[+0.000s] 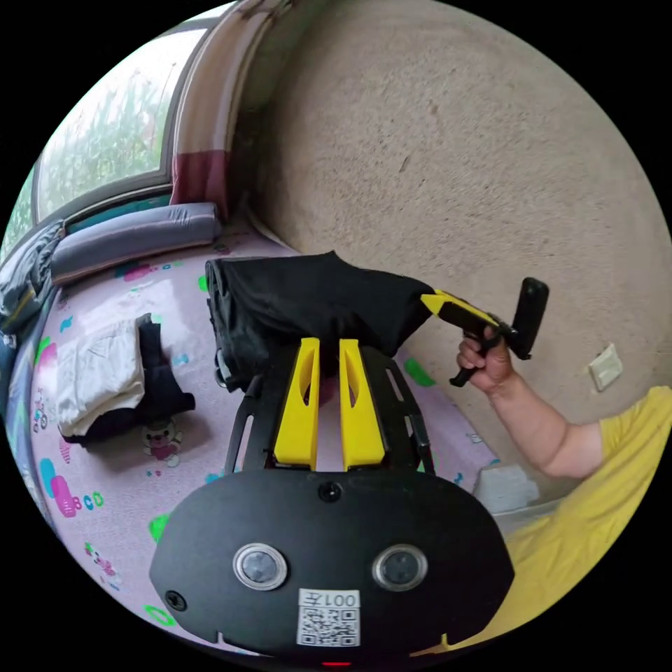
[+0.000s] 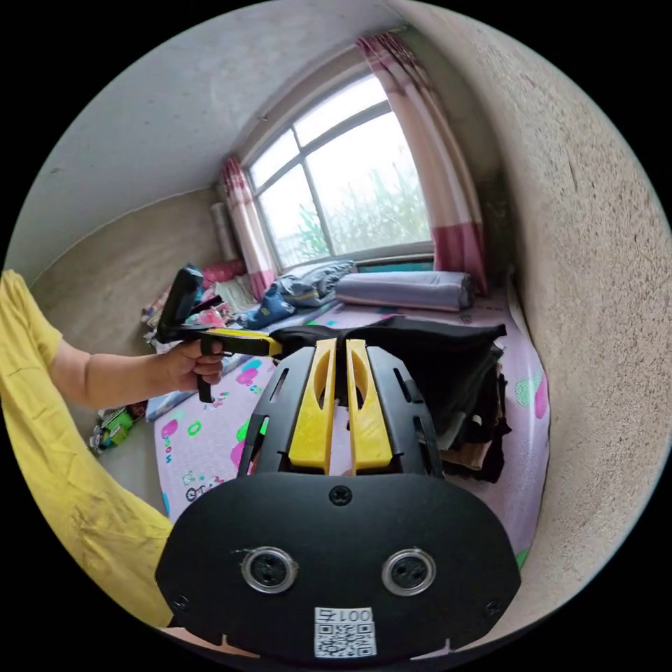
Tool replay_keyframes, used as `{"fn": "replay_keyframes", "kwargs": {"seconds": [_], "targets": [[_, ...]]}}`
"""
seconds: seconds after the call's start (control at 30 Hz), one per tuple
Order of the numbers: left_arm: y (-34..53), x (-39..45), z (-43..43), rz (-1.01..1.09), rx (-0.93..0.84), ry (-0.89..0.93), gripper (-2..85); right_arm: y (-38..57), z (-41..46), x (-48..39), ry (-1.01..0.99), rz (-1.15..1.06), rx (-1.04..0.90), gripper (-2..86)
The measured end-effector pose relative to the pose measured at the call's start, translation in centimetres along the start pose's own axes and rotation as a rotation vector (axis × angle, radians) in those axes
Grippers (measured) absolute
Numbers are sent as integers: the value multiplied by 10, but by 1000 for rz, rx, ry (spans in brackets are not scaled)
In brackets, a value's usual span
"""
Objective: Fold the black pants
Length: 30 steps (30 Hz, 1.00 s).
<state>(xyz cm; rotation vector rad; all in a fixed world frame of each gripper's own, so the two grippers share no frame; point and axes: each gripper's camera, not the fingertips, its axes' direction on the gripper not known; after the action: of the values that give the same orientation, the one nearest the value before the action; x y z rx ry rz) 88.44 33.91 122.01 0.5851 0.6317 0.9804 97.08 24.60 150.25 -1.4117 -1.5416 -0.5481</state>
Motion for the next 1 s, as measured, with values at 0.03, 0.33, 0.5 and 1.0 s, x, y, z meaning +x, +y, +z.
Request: {"fn": "replay_keyframes", "kwargs": {"seconds": [0.03,0.33,0.5,1.0], "targets": [[4,2,-12,-12,13,19,6,0,-9,-11,-24,-10,17,18],[60,35,-156,-114,1,185,7,36,-55,-71,-281,65,31,17],[85,62,-225,-75,-137,133,8,52,-52,-112,-345,112,-68,17],[101,-31,-449,-181,-224,32,7,42,115,-283,-554,205,-282,21]]}}
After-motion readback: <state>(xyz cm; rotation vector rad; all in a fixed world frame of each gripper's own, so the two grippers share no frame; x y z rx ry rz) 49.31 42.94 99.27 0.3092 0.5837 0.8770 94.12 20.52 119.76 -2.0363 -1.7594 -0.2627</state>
